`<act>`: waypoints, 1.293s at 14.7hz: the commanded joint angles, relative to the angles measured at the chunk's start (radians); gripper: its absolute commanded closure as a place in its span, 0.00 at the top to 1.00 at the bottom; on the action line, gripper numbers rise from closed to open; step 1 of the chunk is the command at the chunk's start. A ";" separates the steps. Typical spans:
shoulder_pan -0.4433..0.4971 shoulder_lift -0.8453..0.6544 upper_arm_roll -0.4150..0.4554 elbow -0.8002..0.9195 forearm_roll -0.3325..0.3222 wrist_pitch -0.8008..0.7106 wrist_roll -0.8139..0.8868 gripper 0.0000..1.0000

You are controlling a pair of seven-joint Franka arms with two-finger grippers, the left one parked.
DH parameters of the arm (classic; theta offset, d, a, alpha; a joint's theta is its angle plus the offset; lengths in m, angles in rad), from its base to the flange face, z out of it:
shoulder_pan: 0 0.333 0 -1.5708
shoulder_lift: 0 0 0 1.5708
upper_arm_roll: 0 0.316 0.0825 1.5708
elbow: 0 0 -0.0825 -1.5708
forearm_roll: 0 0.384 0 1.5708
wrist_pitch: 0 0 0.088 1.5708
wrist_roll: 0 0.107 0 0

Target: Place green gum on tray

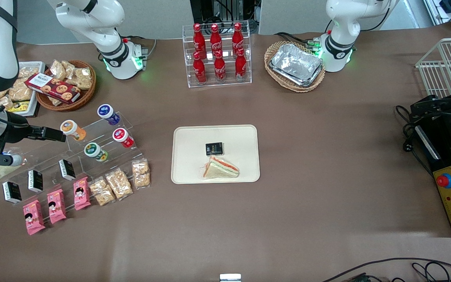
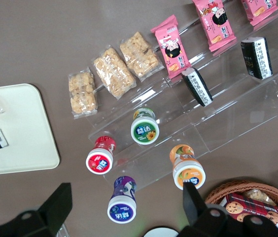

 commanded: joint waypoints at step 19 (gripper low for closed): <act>-0.003 -0.026 0.005 -0.003 -0.001 -0.025 -0.013 1.00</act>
